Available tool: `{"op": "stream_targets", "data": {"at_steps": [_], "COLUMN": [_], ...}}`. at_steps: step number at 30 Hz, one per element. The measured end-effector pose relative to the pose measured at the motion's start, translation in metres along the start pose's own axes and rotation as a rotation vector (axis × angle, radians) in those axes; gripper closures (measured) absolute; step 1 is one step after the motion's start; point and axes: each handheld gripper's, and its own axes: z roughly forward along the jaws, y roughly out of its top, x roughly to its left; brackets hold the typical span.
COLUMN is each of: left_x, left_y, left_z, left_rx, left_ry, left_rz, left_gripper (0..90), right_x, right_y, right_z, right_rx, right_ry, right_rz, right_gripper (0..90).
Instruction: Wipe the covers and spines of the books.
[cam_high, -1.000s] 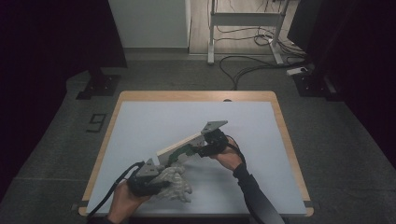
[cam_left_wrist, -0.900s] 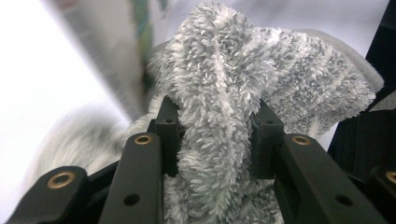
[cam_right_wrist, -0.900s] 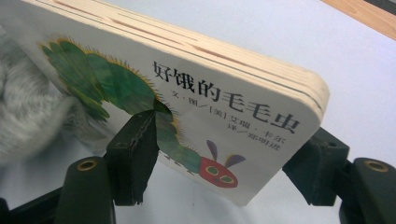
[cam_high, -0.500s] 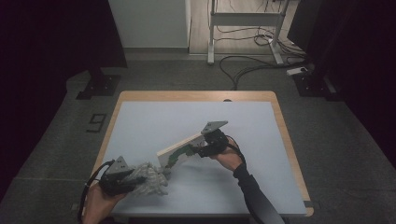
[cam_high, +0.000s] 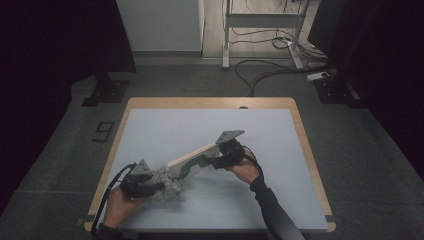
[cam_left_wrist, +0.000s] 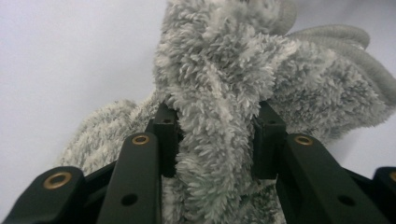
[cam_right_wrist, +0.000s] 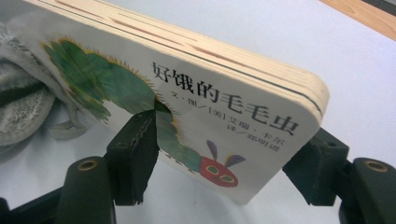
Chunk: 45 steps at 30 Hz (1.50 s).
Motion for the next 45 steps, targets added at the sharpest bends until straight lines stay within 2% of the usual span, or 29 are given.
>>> {"op": "stream_targets", "data": {"at_steps": [3,5,9,14,24,37,41,45], "left_x": [0.0,0.0,0.0,-0.003,-0.009,-0.012,-0.011,-0.006], "left_y": [-0.005,-0.008,-0.008,-0.003,0.016,0.034,0.035,0.031], "left_z": [0.014,0.018,0.017,0.011,-0.012,-0.046,-0.045,-0.036], "left_rx": [0.041,0.02,0.013,0.01,0.004,-0.07,-0.061,-0.058], "left_ry": [-0.015,-0.022,-0.023,0.006,0.023,0.025,0.027,0.006], "left_rz": [0.008,0.001,0.012,0.068,0.127,0.142,0.143,0.122], "left_gripper": [61.9,61.5,61.5,62.0,61.9,61.9,61.9,61.9], "right_x": [0.0,0.001,0.001,0.003,0.005,0.005,0.005,0.005], "right_y": [0.0,-0.001,-0.001,-0.002,-0.003,-0.004,-0.004,-0.004], "right_z": [0.0,0.0,-0.001,-0.001,-0.003,-0.003,-0.003,-0.003], "right_rx": [-0.001,0.0,-0.001,-0.005,-0.001,-0.001,-0.001,-0.007], "right_ry": [-0.001,0.0,-0.003,-0.011,-0.016,-0.018,-0.017,-0.018], "right_rz": [-0.003,-0.004,-0.007,-0.011,-0.02,-0.019,-0.017,-0.016], "right_gripper": [30.5,30.6,30.6,30.1,30.1,30.1,30.1,30.1]}}
